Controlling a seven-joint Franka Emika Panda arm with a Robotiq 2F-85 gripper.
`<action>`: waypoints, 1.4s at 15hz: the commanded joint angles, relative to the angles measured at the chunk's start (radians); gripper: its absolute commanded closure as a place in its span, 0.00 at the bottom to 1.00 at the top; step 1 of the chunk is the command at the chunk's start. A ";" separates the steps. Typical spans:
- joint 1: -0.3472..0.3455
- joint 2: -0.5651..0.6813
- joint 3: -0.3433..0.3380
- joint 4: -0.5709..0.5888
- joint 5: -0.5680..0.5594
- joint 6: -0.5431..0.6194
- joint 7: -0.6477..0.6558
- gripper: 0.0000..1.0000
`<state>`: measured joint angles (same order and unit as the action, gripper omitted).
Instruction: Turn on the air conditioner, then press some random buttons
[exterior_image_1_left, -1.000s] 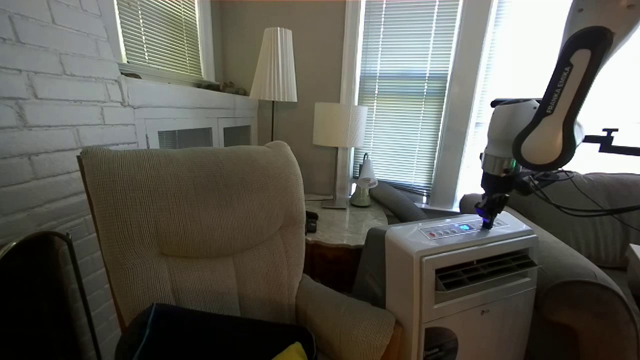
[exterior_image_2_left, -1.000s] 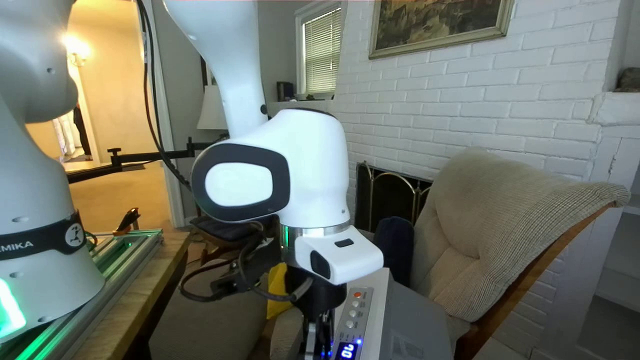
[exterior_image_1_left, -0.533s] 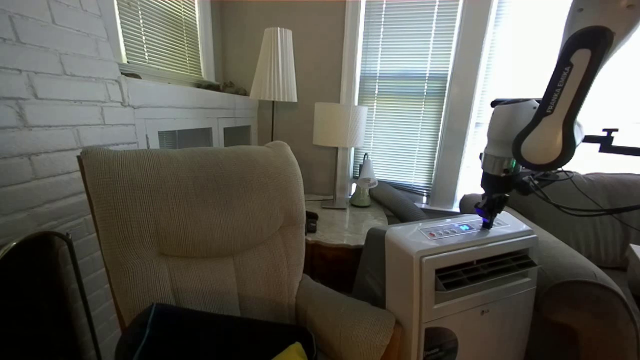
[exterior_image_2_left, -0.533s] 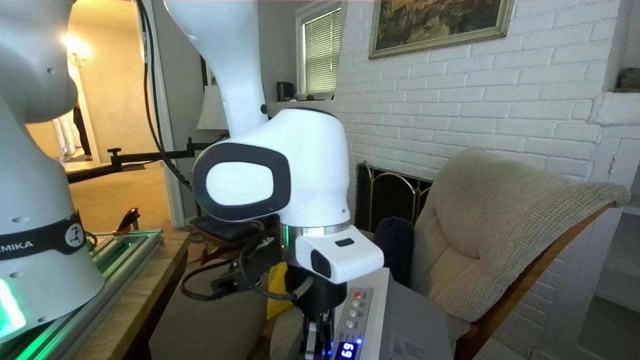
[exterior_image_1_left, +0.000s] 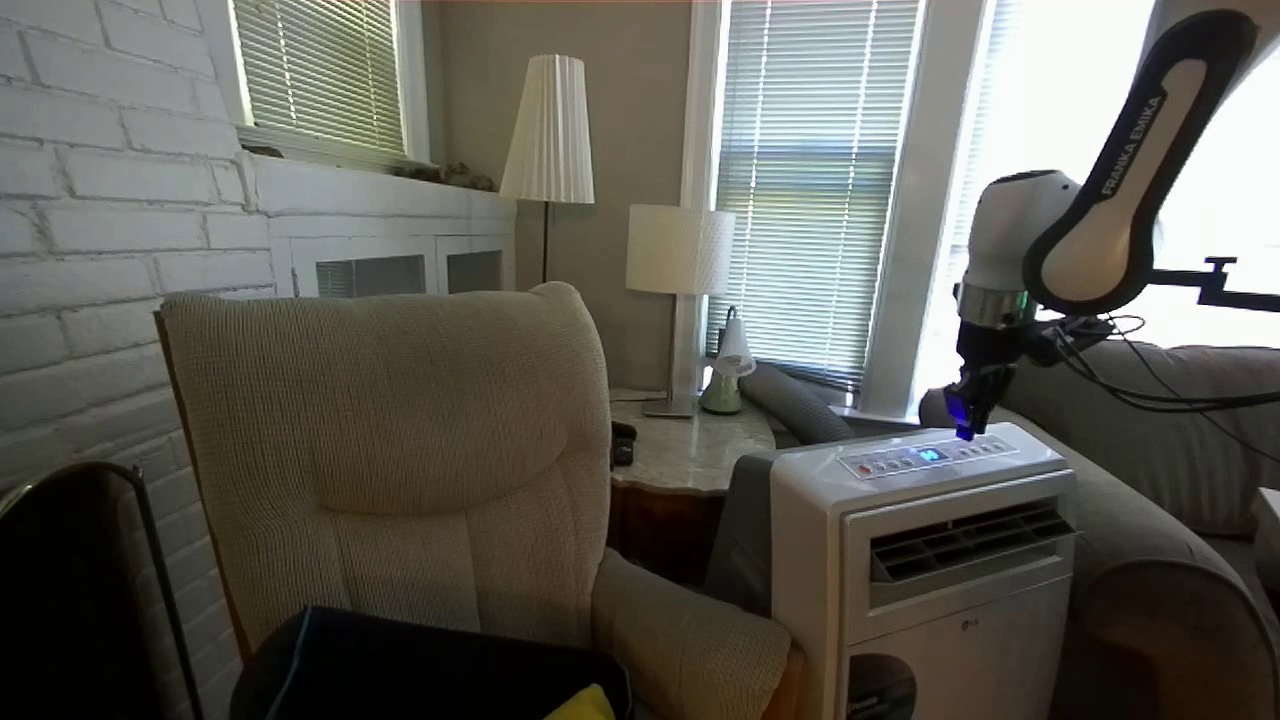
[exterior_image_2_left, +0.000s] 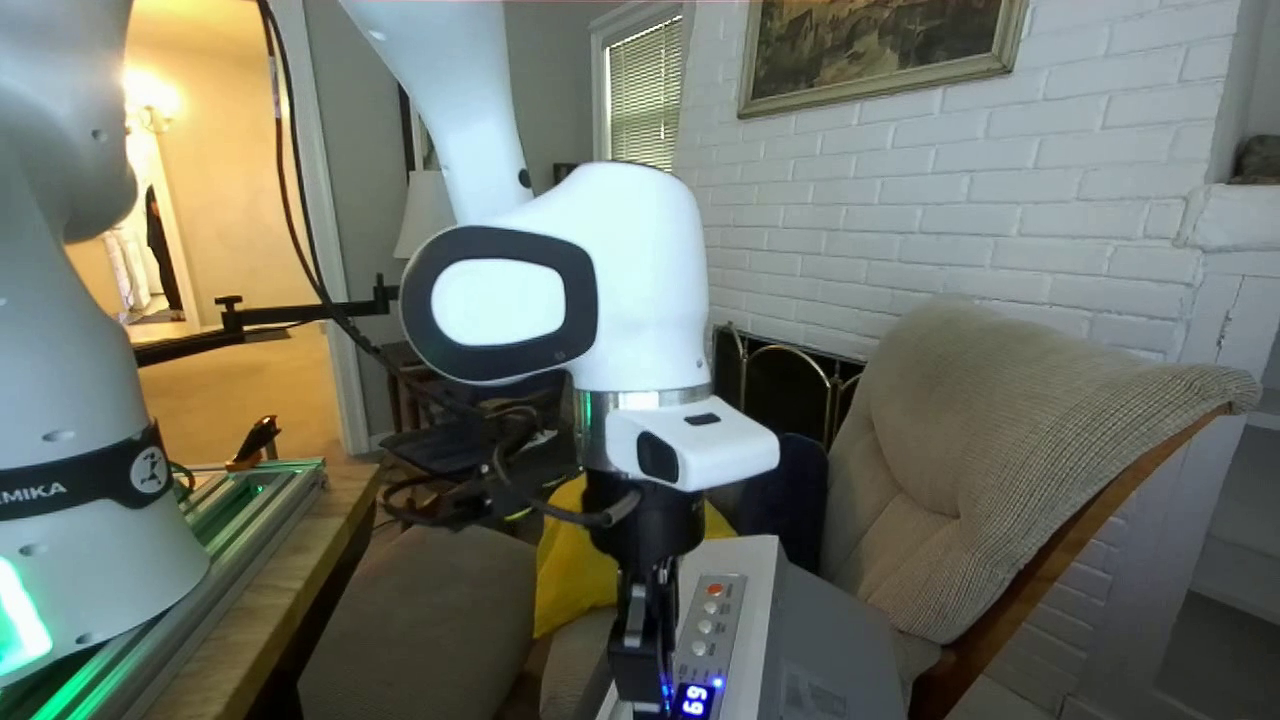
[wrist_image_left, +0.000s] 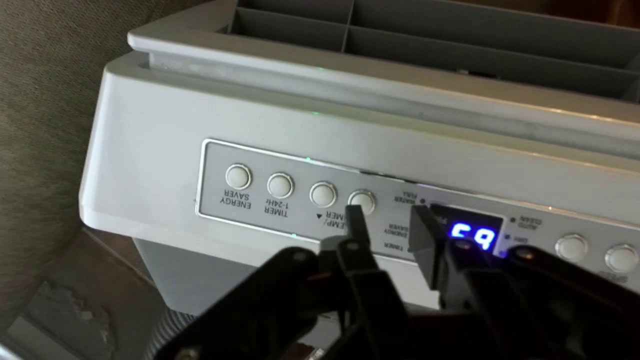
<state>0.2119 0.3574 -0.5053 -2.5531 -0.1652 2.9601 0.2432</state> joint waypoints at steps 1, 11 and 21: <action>0.092 -0.132 -0.091 -0.045 -0.093 -0.080 0.098 0.40; -0.083 -0.404 0.139 -0.043 -0.273 -0.282 0.319 0.00; -0.267 -0.449 0.344 -0.012 -0.206 -0.345 0.354 0.00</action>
<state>0.0061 -0.0925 -0.2228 -2.5659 -0.3837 2.6144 0.6067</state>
